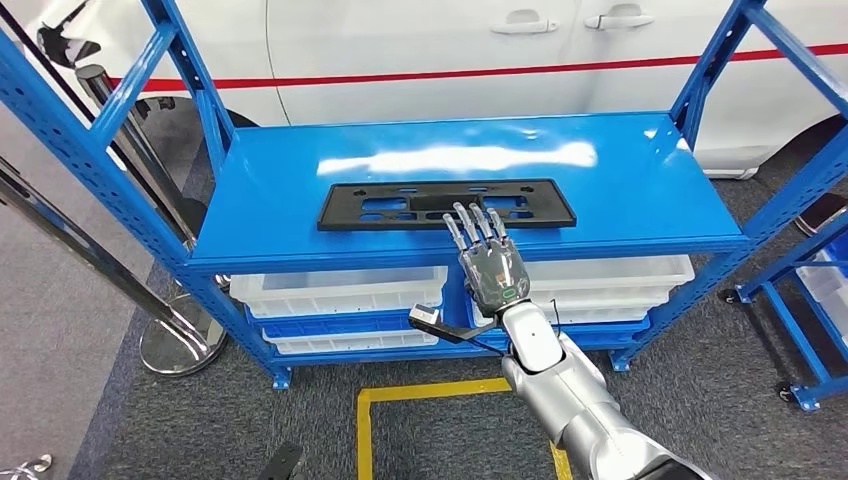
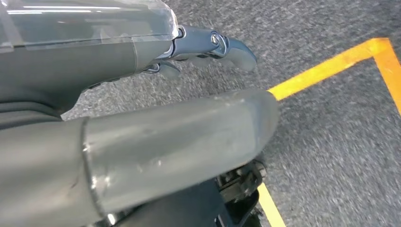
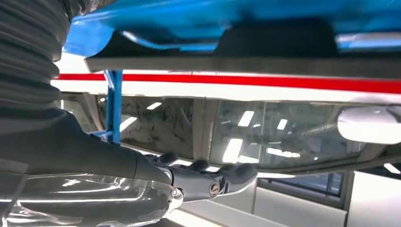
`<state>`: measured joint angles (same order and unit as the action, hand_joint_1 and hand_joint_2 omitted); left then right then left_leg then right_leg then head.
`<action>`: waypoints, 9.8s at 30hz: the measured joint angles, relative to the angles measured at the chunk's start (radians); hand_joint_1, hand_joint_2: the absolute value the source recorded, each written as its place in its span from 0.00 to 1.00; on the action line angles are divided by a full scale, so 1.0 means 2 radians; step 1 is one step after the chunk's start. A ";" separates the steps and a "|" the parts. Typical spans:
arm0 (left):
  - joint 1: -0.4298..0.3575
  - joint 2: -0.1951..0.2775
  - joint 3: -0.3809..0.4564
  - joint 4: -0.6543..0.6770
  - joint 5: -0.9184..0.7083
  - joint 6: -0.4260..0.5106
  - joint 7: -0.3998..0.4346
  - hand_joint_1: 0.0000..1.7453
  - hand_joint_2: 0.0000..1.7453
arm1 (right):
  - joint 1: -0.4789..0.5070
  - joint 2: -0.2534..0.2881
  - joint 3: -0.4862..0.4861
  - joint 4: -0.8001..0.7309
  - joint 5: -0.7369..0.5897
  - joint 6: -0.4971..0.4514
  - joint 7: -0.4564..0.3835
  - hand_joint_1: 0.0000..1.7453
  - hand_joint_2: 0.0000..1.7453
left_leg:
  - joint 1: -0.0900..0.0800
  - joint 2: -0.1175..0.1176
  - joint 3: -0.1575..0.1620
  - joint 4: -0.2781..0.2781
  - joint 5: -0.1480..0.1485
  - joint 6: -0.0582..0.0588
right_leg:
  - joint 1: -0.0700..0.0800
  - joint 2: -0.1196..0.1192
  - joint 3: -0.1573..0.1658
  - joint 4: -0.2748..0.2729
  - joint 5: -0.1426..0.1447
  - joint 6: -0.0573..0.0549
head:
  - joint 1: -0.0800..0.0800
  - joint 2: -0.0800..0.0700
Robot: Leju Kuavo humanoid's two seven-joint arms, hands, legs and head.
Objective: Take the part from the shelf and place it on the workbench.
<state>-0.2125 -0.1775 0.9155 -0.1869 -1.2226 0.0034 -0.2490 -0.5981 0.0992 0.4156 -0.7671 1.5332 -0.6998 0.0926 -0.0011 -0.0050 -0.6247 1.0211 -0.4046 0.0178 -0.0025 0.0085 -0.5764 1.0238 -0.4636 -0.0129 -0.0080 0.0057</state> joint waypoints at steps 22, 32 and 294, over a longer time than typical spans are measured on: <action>-0.002 0.000 0.000 -0.001 0.000 0.000 -0.003 0.00 0.00 | 0.004 -0.004 -0.012 -0.004 0.001 0.000 0.005 0.00 1.00 | 0.006 0.000 -0.008 0.102 -0.088 -0.016 | -0.006 -0.002 -0.023 0.002 0.021 -0.008 | 0.000 0.000; -0.002 0.002 0.000 -0.001 0.000 0.000 -0.003 0.00 0.00 | 0.006 -0.003 -0.012 -0.004 0.001 0.000 0.009 0.00 1.00 | -0.002 0.000 0.001 -0.002 0.000 0.007 | 0.000 -0.001 0.004 0.000 -0.006 0.003 | 0.000 0.000; 0.015 -0.024 -0.042 -0.006 0.012 0.120 0.004 0.00 1.00 | 0.179 0.113 -0.103 -0.461 -0.201 0.001 -0.391 1.00 1.00 | 0.001 0.008 -0.007 0.003 0.003 -0.008 | -0.003 -0.004 0.007 0.010 -0.013 -0.003 | 0.001 0.000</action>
<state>-0.1829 -0.2260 0.8311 -0.1987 -1.1985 0.2439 -0.2420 -0.2398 0.3250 0.2091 -1.6899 1.1313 -0.6985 -0.6885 0.0015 0.0109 -0.6392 1.0278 -0.3992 0.0012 -0.0090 0.0005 -0.5619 1.0434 -0.4890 -0.0181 -0.0068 0.0057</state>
